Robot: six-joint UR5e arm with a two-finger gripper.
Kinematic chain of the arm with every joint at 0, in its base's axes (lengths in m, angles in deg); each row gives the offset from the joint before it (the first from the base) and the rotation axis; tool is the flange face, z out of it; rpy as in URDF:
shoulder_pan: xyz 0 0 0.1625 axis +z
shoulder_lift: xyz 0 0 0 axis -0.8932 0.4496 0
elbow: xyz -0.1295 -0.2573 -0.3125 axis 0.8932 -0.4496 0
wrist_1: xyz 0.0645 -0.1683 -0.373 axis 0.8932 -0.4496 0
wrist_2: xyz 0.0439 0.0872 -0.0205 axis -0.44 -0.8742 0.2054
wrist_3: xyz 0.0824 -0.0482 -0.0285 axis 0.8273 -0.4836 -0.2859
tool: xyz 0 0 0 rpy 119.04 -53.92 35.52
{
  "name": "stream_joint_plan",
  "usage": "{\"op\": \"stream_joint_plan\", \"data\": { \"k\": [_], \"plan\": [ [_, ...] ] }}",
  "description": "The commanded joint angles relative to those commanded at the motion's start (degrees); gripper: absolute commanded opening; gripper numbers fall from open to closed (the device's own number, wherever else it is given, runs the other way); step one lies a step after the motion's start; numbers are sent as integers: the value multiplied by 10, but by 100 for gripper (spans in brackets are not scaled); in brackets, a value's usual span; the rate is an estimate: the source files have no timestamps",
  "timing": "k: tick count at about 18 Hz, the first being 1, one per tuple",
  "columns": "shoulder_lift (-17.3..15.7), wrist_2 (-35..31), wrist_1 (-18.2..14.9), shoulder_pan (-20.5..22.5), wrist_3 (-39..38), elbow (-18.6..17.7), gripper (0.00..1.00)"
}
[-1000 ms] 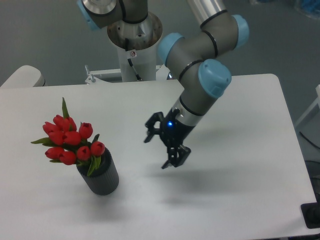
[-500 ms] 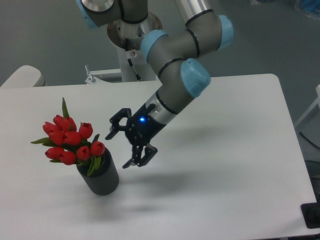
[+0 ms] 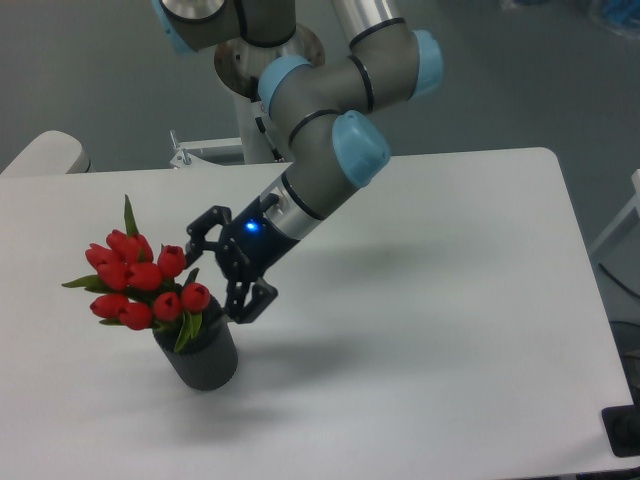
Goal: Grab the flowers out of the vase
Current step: 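Move the open gripper toward the tulip stems above the vase rim, then close the gripper around the tulip stems just above the vase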
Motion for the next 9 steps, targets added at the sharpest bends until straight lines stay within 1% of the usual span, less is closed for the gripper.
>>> {"op": "stream_joint_plan", "data": {
  "k": [2,4,9],
  "plan": [
    [4,9,1,-2,2,0,100],
    [9,15,10,-6,1,0,100],
    [40,64,25,-8,-1,3,100]
  ]
}}
